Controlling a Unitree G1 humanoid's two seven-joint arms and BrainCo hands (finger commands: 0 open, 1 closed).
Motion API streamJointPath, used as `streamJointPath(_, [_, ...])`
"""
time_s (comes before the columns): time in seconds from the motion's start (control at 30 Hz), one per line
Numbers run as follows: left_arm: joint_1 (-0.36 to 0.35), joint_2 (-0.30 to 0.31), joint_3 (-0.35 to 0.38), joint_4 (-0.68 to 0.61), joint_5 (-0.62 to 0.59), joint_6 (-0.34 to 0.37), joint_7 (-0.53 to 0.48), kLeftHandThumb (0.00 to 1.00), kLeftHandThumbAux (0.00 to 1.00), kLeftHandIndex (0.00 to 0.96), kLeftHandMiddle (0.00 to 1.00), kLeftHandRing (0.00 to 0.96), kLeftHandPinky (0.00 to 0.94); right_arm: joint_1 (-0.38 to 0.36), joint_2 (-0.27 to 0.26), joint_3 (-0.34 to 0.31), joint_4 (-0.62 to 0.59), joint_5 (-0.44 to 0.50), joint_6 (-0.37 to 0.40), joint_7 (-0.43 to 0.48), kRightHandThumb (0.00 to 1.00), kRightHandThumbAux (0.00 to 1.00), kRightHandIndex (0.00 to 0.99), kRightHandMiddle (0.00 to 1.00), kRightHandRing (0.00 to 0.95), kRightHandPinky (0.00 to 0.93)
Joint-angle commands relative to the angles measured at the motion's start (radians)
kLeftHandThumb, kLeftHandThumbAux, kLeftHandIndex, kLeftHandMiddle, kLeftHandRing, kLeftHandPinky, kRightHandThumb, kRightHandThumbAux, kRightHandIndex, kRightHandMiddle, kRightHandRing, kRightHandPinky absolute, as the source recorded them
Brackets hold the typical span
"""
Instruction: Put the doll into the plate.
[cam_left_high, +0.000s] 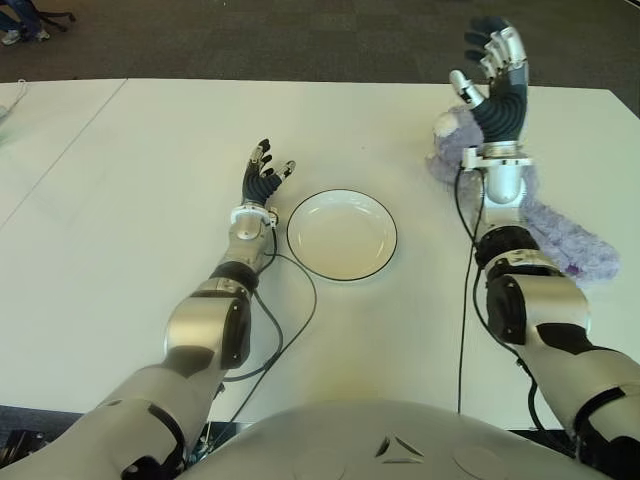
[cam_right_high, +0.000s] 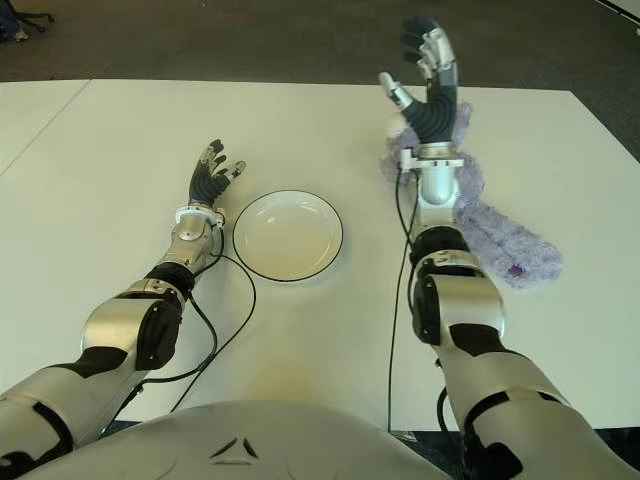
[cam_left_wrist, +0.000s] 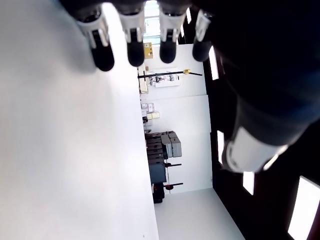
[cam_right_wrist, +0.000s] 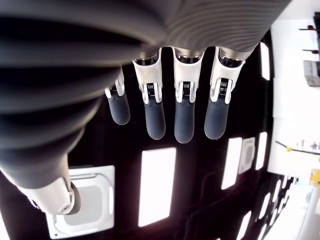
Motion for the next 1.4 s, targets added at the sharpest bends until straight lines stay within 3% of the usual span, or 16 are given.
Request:
streamJointPath(0.03, [0.174, -0.055, -0.008, 0.113, 0.012, 0.124, -0.008, 0.210, 0.697, 0.081, 0.081, 0.088, 0.127, -0.040, -0.086, -0.029, 0.028, 0.030, 0.018, 0.023, 0.304, 0.597, 0.141, 0.193, 0.201, 0.220])
streamJointPath(0.2, [0.171, -0.056, -0.002, 0.113, 0.006, 0.128, -0.013, 0.214, 0.673, 0.085, 0.082, 0.084, 0.124, -0.061, -0.192, -0.048, 0.087, 0.023, 0.074, 0.042, 0.277, 0.574, 0.106, 0.139, 0.133, 0.091])
streamJointPath(0.33, [0.169, -0.056, -0.001, 0.113, 0.005, 0.133, -0.013, 0.220, 0.672, 0.087, 0.087, 0.087, 0.129, -0.067, -0.246, -0.051, 0.124, 0.013, 0.122, 0.051, 0.252, 0.547, 0.094, 0.095, 0.104, 0.080])
streamJointPath(0.37, [0.169, -0.056, -0.002, 0.113, 0.006, 0.133, -0.011, 0.219, 0.671, 0.089, 0.090, 0.092, 0.136, -0.062, -0.272, -0.043, 0.133, -0.009, 0.138, 0.031, 0.196, 0.507, 0.062, 0.044, 0.050, 0.021])
streamJointPath(0.47, [0.167, -0.056, -0.003, 0.113, 0.008, 0.134, -0.008, 0.217, 0.662, 0.092, 0.098, 0.103, 0.151, -0.053, -0.314, -0.022, 0.151, -0.052, 0.169, -0.010, 0.122, 0.456, 0.018, 0.002, 0.003, 0.000])
streamJointPath(0.8, [0.161, -0.058, -0.008, 0.113, 0.013, 0.134, -0.001, 0.206, 0.664, 0.091, 0.099, 0.108, 0.144, -0.036, -0.433, 0.121, 0.154, -0.266, 0.229, -0.214, 0.032, 0.332, 0.000, 0.000, 0.000, 0.000])
streamJointPath(0.9, [0.158, -0.060, -0.010, 0.112, 0.014, 0.136, 0.001, 0.196, 0.669, 0.085, 0.095, 0.106, 0.145, -0.012, -0.471, 0.165, 0.195, -0.316, 0.308, -0.233, 0.024, 0.319, 0.000, 0.000, 0.000, 0.000])
streamJointPath(1.13, [0.155, -0.062, -0.003, 0.113, 0.007, 0.143, 0.002, 0.173, 0.670, 0.073, 0.089, 0.103, 0.147, 0.016, -0.471, 0.184, 0.247, -0.301, 0.462, -0.132, 0.046, 0.357, 0.000, 0.000, 0.000, 0.000])
streamJointPath(1.27, [0.157, -0.062, -0.005, 0.112, 0.010, 0.141, 0.010, 0.141, 0.678, 0.067, 0.087, 0.102, 0.151, 0.026, -0.445, 0.203, 0.271, -0.306, 0.619, -0.084, 0.060, 0.432, 0.000, 0.000, 0.000, 0.000])
streamJointPath(1.4, [0.156, -0.062, -0.004, 0.113, 0.009, 0.145, 0.008, 0.125, 0.686, 0.066, 0.085, 0.100, 0.142, 0.035, -0.434, 0.230, 0.267, -0.319, 0.666, -0.073, 0.061, 0.443, 0.000, 0.000, 0.000, 0.000])
